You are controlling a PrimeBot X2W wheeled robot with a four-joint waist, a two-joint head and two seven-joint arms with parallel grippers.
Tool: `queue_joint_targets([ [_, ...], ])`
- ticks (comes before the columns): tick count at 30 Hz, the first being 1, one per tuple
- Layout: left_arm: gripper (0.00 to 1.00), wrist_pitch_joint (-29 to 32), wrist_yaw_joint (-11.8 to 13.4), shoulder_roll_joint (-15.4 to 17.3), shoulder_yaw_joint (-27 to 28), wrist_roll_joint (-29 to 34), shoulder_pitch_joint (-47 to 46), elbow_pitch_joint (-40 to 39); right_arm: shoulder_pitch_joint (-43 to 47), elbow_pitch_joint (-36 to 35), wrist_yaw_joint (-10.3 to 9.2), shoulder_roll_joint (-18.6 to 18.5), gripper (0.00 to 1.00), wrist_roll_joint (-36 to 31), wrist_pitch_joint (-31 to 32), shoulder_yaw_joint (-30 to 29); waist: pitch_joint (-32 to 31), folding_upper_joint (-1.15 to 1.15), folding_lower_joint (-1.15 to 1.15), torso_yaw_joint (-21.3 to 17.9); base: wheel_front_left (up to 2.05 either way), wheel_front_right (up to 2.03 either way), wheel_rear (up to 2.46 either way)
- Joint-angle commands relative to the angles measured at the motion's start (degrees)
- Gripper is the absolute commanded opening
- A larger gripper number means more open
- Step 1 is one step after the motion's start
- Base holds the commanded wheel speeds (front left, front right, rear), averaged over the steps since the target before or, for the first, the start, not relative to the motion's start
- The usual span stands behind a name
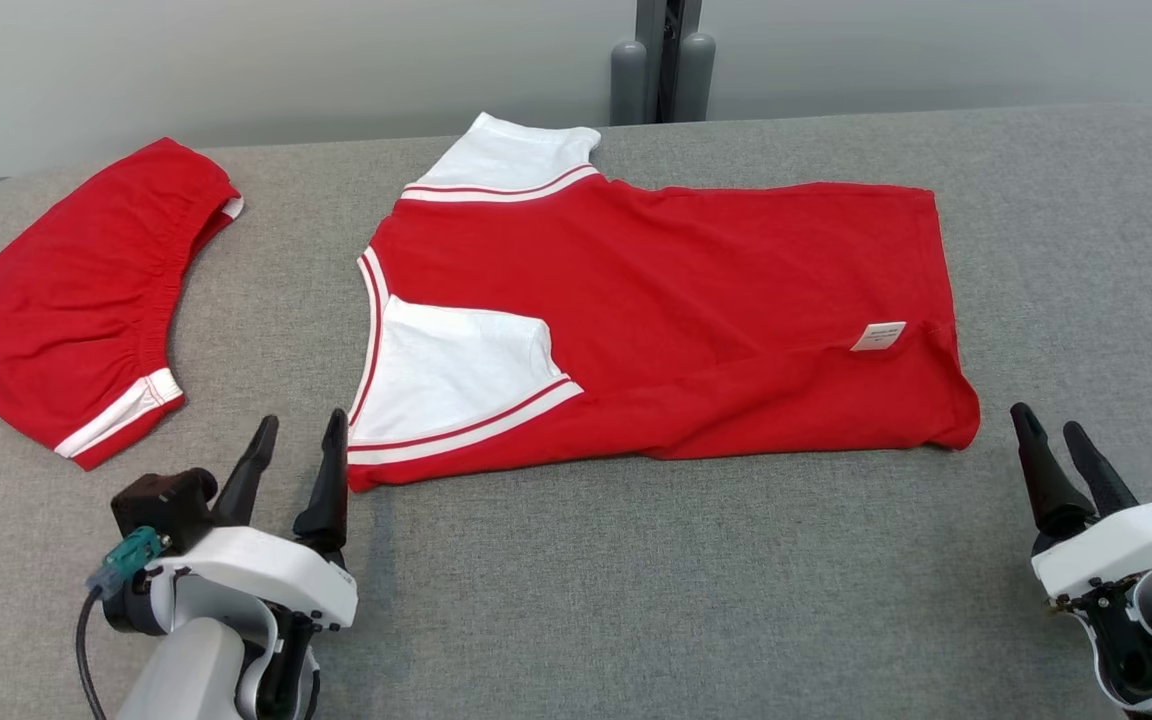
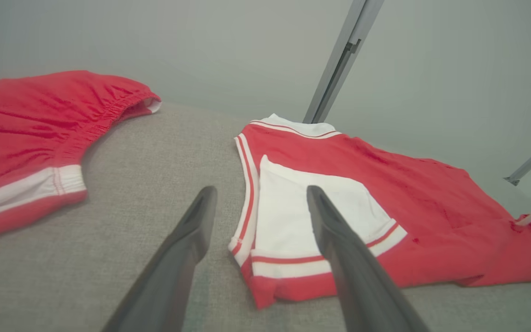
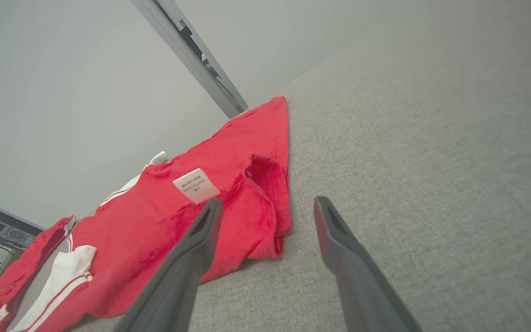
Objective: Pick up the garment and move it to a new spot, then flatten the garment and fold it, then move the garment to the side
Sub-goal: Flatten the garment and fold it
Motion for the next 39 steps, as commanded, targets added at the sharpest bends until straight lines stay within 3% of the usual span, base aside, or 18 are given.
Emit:
queue_joint_targets([
  [1,1.00,0.1,0.4,0.1,0.0,0.0,-0.1,0.5,-0.8,0.4,0.04,-0.2,1.00,-1.0,-0.5,-0.4,0.0,0.00,0.00,0.0,0.00,0.00,0.00],
  [11,1.00,1.4,-0.3,-1.3,-1.3,-0.9,-2.5,6.3,-4.2,7.1,0.03,4.2,1.00,-15.6,-0.6,-2.6,0.8,0.00,0.00,0.1,0.00,0.00,0.00],
  [18,1.00,3.5,-0.6,-2.1,-2.6,-1.6,-4.6,11.0,-7.0,12.5,0.03,7.4,1.00,-17.7,-0.1,-2.3,1.7,0.00,0.00,0.3,0.00,0.00,0.00],
  [30,1.00,5.5,-1.8,-3.2,-4.9,-3.9,-8.0,15.9,-12.7,19.7,0.03,8.4,1.00,-18.9,2.8,0.6,3.9,0.00,0.00,0.7,0.00,0.00,0.00],
  [31,0.97,5.5,-1.8,-3.2,-5.1,-4.1,-8.1,16.2,-12.9,19.9,0.03,8.4,1.00,-18.9,2.8,1.0,4.0,0.00,0.00,0.7,0.00,0.00,0.00],
  [34,0.44,5.3,-2.0,-3.2,-5.6,-4.5,-8.4,16.7,-13.6,20.5,0.03,8.6,0.98,-18.8,2.7,1.9,4.1,0.00,0.00,0.9,0.00,0.00,0.00],
  [35,0.35,5.2,-2.0,-3.2,-5.7,-4.6,-8.6,16.9,-13.6,20.6,0.03,8.7,0.91,-18.5,2.6,2.2,4.1,0.00,0.00,0.9,0.00,0.00,0.00],
  [36,0.05,5.1,-2.0,-3.2,-5.9,-4.7,-8.7,17.1,-13.7,20.9,0.03,8.7,0.60,-18.4,2.5,2.6,4.0,0.00,0.00,0.9,0.00,0.00,0.00],
  [38,0.00,5.1,-2.0,-3.2,-6.2,-5.1,-8.9,17.4,-13.8,21.5,0.03,8.9,0.22,-18.0,2.7,3.0,3.9,0.00,0.00,1.0,0.00,0.00,0.00],
  [39,0.00,5.2,-2.0,-3.2,-6.4,-5.2,-8.9,17.5,-14.0,21.7,0.03,8.9,0.12,-17.8,2.6,3.1,3.8,0.00,0.00,1.0,0.00,0.00,0.00],
])
